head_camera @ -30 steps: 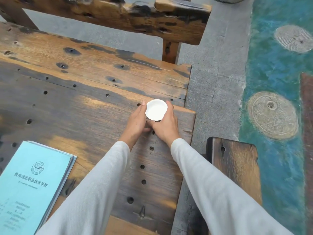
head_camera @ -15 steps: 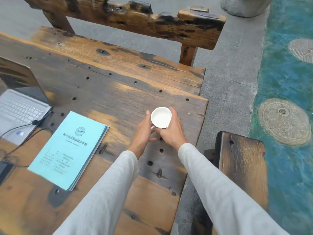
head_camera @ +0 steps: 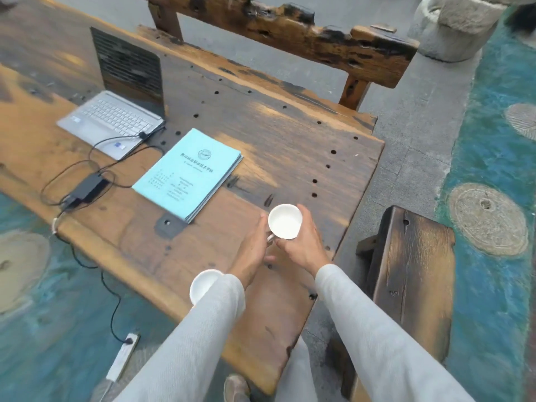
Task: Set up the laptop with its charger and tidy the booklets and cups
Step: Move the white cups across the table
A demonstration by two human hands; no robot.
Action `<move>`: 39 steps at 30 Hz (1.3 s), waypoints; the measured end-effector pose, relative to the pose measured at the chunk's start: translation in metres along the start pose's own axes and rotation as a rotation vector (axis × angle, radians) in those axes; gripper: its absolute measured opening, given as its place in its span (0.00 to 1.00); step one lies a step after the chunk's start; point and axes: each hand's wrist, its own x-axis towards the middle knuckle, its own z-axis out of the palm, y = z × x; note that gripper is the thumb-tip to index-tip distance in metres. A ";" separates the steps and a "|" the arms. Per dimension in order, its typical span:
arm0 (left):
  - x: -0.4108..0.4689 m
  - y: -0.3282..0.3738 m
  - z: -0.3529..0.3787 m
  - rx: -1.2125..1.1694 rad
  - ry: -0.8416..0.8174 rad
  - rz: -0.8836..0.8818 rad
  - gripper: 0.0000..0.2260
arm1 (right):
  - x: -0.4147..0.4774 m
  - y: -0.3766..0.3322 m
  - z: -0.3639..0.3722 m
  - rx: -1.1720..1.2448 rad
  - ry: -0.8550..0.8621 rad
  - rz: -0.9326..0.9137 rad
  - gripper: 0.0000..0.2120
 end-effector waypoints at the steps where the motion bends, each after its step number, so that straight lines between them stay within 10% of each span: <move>1: -0.013 -0.012 -0.009 -0.014 0.014 -0.015 0.22 | -0.017 0.001 0.009 -0.007 -0.006 -0.004 0.44; 39: -0.119 -0.167 -0.086 -0.109 -0.066 -0.205 0.27 | -0.160 0.040 0.111 -0.195 -0.221 0.118 0.47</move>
